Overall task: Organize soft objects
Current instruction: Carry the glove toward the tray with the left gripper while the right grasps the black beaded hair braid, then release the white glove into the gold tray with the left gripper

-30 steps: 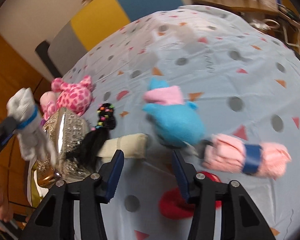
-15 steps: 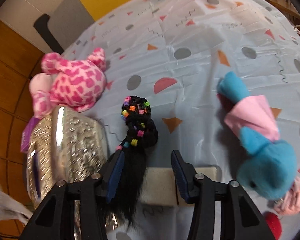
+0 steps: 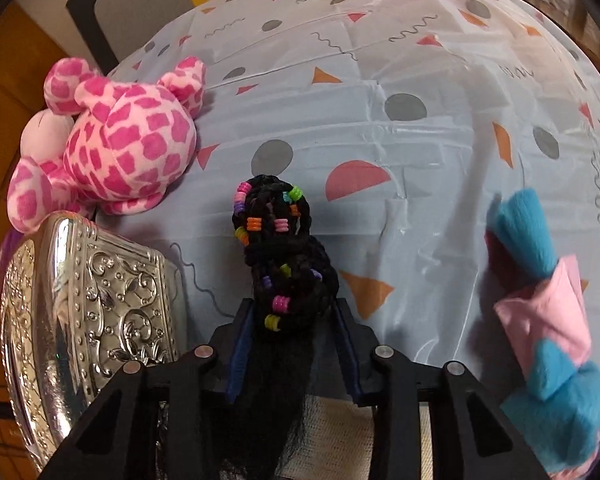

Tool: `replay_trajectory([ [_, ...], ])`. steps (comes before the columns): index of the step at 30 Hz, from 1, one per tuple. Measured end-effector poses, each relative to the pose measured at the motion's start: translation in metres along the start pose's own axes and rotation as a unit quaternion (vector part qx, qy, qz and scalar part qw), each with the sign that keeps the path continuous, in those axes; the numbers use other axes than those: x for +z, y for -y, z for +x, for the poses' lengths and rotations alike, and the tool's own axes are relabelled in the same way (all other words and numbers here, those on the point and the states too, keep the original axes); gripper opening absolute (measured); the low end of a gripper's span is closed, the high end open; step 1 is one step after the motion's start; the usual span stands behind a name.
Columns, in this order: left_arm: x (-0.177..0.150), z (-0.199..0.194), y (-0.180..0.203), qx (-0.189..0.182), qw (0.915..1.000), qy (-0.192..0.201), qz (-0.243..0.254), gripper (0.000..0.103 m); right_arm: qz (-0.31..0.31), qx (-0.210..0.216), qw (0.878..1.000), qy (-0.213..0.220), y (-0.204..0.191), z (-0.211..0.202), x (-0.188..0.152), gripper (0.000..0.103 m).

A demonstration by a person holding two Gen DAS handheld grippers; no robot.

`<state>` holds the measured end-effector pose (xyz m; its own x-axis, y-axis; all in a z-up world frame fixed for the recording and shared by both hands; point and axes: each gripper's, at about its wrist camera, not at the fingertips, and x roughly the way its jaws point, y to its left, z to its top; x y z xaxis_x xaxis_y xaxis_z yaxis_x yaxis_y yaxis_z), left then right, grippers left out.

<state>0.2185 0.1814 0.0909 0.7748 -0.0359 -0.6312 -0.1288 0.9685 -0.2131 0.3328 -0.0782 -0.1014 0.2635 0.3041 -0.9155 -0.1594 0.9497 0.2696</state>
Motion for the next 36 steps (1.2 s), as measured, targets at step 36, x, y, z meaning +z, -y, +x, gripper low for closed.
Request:
replay_trajectory([
  [36,-0.151,-0.083,-0.197,0.147,0.9785,-0.045,-0.138,0.074,-0.071,-0.081,0.994,0.022,-0.014,-0.004,-0.019,0.024],
])
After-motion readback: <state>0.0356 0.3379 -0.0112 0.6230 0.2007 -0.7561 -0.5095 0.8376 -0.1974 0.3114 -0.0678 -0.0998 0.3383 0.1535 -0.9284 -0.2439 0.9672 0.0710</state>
